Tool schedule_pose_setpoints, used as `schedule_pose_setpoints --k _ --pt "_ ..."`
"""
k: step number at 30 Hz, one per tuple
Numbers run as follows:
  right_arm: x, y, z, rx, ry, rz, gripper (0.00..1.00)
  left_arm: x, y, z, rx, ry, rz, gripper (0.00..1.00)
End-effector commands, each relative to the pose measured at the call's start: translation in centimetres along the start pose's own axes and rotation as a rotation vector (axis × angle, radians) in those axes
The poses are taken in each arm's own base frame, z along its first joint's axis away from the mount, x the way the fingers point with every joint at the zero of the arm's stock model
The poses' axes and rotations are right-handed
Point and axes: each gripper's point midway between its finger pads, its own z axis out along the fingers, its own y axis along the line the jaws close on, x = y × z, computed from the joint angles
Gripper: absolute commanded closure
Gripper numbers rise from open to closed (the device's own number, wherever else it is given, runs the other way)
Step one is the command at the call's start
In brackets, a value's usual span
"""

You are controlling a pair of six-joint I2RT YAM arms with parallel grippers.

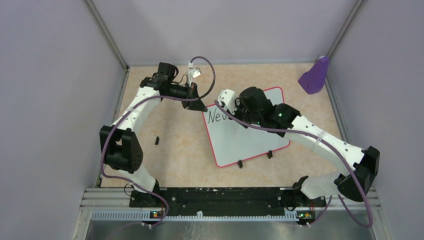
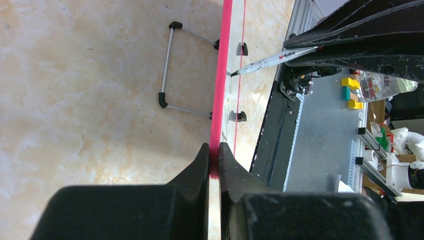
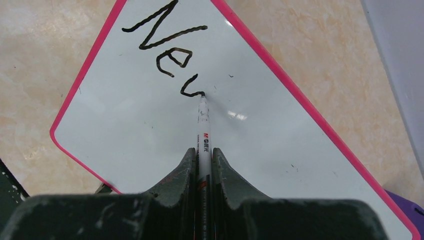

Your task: Write a sentence on the whiteboard

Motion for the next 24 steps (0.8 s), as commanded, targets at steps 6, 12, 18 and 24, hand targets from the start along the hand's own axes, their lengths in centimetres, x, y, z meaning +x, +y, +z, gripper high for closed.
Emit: schedule_pose_setpoints --k 6,12,18,24 --pt "-2.3 -3.2 -0.9 0.12 -0.065 0.035 1.0 0.1 -1.0 -0.1 0.012 0.002 0.008 1.0" --pt "-2.0 -2.8 -0.8 0.097 -0.056 0.034 1.0 0.2 -1.1 -0.1 0.012 0.002 0.008 1.0" --pt "-0.9 -1.6 -0.6 0.049 -0.031 0.034 1.0 0.1 -1.2 -0.2 0.012 0.0 0.013 1.0" --pt "0.3 -0.7 -0.6 0.019 -0.009 0.038 1.0 0.1 -1.2 -0.2 0.011 -0.001 0.016 1.0"
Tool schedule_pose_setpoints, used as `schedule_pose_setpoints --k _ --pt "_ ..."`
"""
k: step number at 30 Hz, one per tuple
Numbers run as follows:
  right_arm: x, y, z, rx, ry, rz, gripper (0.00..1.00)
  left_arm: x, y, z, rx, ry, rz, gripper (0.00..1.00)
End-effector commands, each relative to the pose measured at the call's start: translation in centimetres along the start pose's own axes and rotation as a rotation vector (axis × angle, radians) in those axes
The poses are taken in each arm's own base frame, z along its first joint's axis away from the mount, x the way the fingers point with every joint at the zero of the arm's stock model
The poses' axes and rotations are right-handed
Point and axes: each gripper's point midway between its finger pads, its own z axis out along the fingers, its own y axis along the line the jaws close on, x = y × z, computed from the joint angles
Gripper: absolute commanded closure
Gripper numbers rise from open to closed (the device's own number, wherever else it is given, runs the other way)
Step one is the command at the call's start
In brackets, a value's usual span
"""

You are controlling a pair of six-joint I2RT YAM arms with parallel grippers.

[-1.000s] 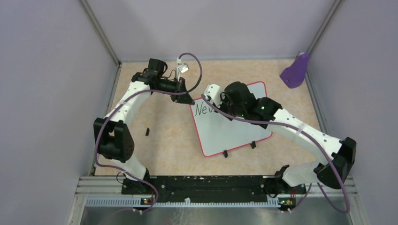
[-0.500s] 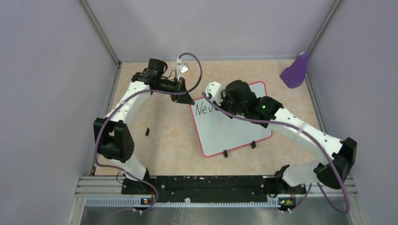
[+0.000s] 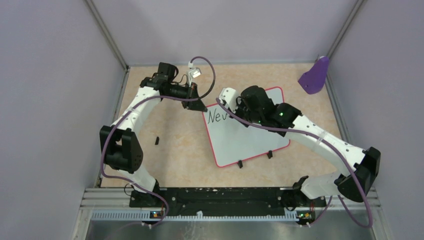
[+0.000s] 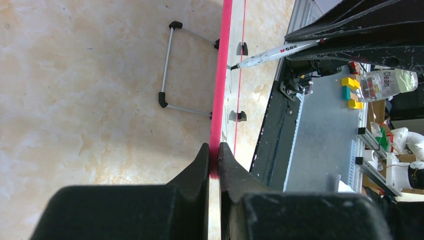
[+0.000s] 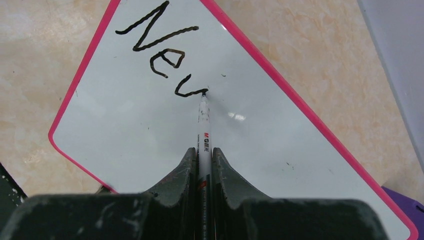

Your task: Write a sentence on the whiteboard

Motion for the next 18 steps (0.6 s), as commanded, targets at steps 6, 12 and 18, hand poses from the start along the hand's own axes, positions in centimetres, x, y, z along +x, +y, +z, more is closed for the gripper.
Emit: schedule_pose_setpoints --k 6,12,18 --pt "0.89 0.03 -0.68 -0.002 0.009 0.021 1.0 0.07 -1.17 -0.16 0.012 0.0 0.013 1.0" --pt "1.05 -0.03 -0.91 0.0 0.016 0.013 1.0 0.07 -1.11 -0.13 0.012 0.001 0.011 1.0" --pt "1.25 0.21 -1.07 -0.016 0.028 0.006 1.0 0.03 -1.11 -0.13 0.013 0.0 0.012 1.0"
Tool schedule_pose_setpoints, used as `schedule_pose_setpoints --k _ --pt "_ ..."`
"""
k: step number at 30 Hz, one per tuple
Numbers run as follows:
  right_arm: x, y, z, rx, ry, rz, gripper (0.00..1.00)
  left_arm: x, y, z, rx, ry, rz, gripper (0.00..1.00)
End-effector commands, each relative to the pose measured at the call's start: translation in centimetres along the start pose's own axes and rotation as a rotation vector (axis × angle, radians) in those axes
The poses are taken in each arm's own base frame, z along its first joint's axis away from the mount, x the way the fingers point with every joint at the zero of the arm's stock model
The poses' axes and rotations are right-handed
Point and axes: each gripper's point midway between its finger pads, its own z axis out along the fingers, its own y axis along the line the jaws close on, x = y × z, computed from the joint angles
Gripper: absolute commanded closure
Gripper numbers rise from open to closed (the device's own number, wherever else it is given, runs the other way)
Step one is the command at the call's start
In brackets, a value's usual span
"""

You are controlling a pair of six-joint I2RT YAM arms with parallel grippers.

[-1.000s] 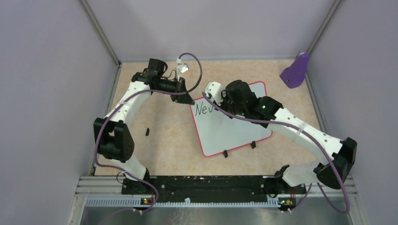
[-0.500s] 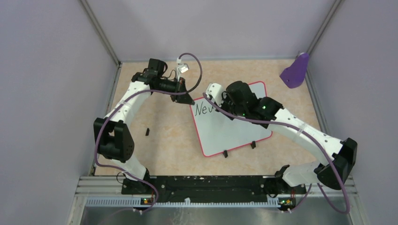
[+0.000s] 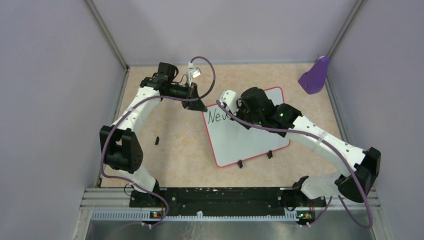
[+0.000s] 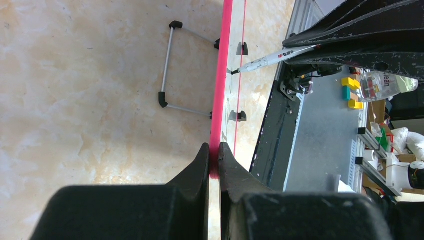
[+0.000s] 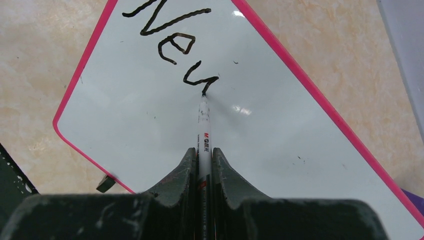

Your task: Write a sentence on the whiteboard

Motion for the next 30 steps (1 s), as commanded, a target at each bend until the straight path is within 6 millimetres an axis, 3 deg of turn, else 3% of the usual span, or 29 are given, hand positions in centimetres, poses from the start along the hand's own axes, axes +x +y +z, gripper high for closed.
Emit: schedule_pose_setpoints --k 1,14,30 --pt "0.2 -0.4 -1.0 0.01 0.0 0.008 1.0 0.0 -1.1 -0.1 0.014 -0.001 0.012 1.0" --pt "-1.8 -3.3 -1.8 0.144 -0.047 0.009 1.0 0.2 -1.1 -0.1 0.016 0.002 0.007 1.0" --pt "-3.4 -4.4 -1.7 0.171 -0.082 0.01 1.0 0.2 -1.1 -0.1 0.013 0.001 0.01 1.0"
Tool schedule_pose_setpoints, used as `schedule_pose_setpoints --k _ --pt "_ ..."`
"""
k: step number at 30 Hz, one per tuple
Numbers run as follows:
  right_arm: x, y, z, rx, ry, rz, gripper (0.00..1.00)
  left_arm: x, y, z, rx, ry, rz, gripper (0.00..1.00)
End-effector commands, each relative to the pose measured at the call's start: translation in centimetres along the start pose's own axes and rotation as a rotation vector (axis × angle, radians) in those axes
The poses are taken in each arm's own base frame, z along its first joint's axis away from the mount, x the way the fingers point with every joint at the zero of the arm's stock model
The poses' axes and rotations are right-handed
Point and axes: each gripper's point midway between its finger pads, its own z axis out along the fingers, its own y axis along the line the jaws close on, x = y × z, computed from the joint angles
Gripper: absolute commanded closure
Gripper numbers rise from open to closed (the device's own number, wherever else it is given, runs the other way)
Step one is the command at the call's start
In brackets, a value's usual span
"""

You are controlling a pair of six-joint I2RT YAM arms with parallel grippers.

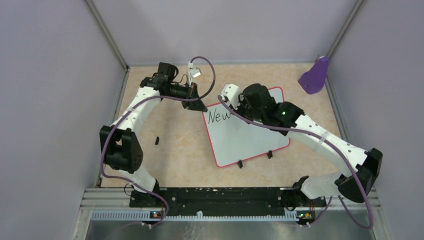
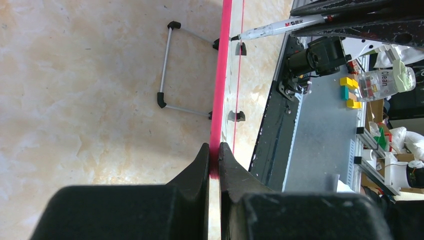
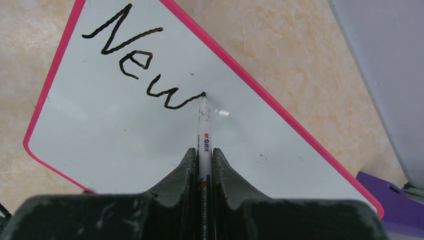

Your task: Write a sentence on the whiteboard

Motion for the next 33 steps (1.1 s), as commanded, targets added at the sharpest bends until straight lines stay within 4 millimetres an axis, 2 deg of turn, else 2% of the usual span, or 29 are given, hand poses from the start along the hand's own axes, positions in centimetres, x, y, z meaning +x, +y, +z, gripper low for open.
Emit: schedule_pose_setpoints --k 1,11,18,26,33 --pt "-2.3 -1.9 -0.6 0.057 -0.059 0.005 1.0 0.2 -1.0 -0.1 0.009 0.002 0.011 1.0" --pt "-3.1 0.4 -2.7 -0.086 -0.114 0.01 1.0 0.2 -1.1 -0.1 0.01 0.002 0.013 1.0" --pt "-2.6 1.5 -3.9 -0.157 -0.14 0.057 1.0 0.1 -1.1 -0.2 0.009 0.001 0.021 1.0" --pt "-1.7 -0.4 -4.6 -0.208 -0.166 0.201 1.0 0.1 -1.2 -0.2 0.009 0.0 0.029 1.0" --pt "-1.5 -0.6 -5.8 -0.267 -0.202 0.254 1.0 0.3 -1.2 -0.2 0.012 0.002 0.029 1.0"
